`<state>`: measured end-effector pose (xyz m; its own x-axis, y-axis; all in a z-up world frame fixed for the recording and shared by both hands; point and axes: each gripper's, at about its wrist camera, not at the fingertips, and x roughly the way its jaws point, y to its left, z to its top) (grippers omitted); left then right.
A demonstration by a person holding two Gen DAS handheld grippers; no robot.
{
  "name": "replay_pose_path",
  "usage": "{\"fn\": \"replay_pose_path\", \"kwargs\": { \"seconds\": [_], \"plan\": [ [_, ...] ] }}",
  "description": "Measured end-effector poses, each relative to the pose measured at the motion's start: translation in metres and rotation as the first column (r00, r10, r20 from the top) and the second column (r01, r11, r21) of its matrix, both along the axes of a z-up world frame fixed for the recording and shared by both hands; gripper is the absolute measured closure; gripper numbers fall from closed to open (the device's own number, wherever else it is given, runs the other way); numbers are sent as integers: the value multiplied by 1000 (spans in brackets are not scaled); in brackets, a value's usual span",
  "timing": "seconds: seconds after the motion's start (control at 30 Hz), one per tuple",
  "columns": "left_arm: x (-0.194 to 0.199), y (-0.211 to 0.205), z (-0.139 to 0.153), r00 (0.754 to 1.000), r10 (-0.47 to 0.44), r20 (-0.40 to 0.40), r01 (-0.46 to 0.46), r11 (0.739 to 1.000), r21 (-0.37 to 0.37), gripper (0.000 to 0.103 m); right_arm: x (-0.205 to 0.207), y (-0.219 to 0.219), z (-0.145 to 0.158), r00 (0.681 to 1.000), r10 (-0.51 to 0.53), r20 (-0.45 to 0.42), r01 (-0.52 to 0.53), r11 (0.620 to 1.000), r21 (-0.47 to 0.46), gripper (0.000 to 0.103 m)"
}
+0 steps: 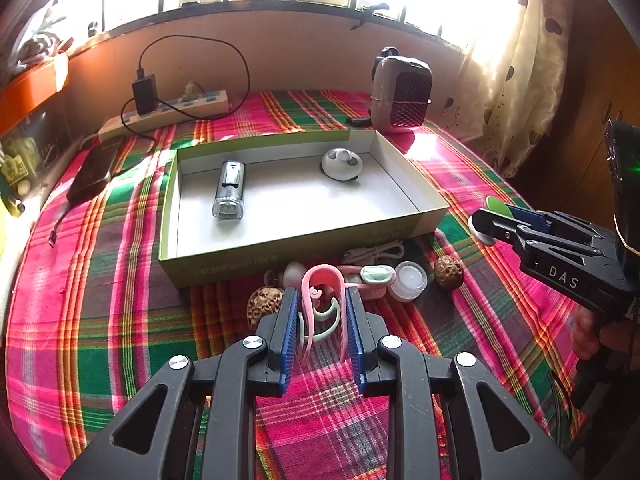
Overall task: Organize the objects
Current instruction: 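Carry the pink clip and green mushroom toy over the white tray with both grippers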
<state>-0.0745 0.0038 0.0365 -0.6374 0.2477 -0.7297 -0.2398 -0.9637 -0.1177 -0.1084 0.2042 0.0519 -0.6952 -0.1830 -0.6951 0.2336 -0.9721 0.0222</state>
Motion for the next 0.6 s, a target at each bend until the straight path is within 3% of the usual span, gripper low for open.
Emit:
{"fn": "replay_pose_path", "kwargs": {
  "seconds": [0.3, 0.6],
  "plan": [
    [-35, -2, 18, 1000, 1, -13, -1, 1000, 9, 82, -21, -16, 20, 998, 53, -32, -54, 998, -25, 68],
    [-83, 2, 19, 1000, -13, 2, 13, 1000, 7, 82, -61, -31, 15, 995, 99, -2, -99, 993, -65, 68]
  ]
}}
